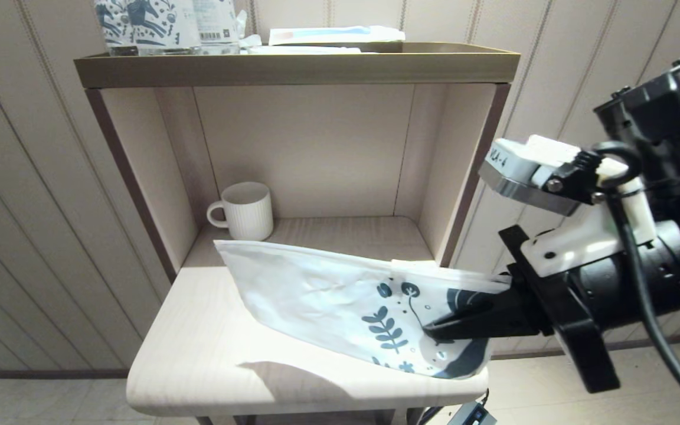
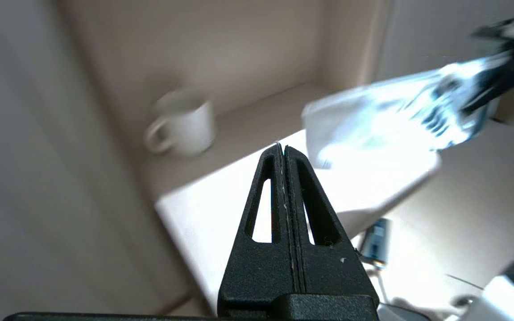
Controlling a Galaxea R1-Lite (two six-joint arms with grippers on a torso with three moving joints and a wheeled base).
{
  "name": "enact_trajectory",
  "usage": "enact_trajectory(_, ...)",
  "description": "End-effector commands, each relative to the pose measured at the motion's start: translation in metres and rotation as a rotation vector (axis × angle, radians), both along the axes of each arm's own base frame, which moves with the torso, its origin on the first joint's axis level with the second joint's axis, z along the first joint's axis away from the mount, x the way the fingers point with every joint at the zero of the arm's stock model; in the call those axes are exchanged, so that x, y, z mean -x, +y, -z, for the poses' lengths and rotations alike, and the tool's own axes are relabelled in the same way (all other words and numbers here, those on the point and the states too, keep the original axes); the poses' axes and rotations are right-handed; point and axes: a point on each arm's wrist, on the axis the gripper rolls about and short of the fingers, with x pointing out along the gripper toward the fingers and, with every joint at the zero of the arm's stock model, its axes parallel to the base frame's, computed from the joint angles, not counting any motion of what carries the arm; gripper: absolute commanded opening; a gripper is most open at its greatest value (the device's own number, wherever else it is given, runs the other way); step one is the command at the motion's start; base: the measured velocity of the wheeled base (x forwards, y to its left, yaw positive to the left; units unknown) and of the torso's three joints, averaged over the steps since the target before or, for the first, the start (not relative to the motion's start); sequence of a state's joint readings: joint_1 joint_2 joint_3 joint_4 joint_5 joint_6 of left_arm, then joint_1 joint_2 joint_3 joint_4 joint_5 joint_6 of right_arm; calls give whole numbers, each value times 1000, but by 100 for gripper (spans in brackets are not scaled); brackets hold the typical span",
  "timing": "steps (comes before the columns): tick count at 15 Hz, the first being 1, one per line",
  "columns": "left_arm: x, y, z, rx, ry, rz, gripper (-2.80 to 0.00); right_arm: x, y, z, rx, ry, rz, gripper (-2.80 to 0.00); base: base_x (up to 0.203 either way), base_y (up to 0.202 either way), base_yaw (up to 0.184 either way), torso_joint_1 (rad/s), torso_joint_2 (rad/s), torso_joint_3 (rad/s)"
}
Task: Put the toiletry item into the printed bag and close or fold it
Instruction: Open the storage bag
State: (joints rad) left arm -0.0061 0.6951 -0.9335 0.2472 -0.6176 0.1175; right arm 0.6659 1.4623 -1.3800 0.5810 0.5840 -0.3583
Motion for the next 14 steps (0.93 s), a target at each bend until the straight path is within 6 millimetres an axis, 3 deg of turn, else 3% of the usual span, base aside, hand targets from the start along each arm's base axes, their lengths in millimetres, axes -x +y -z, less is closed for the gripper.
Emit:
enact_trajectory(1,-68,-8,-21,-21,106,202,-280,-6,12,-6,64,32,-53,-280,0,0,0,0,0,0)
enact_trajectory(6,-114,-71,-34,-106,104,665,-280,-40,70,5,107,60,-142,-280,0,0,0,0,0,0)
enact_trajectory(10,-150,-105,-11,-197,131,768,-280,-51,83,8,104,55,-144,-280,0,0,0,0,0,0)
enact_trajectory(12,-150,-108,-9,-204,130,784,-280,-51,83,8,103,55,-145,-280,0,0,0,0,0,0)
enact_trajectory(13,-146,-106,-7,-206,132,783,0,-51,83,8,103,56,-145,-280,0,0,0,0,0,0)
enact_trajectory(14,-142,-104,-6,-208,129,783,0,-50,83,7,103,56,-149,-280,0,0,0,0,0,0)
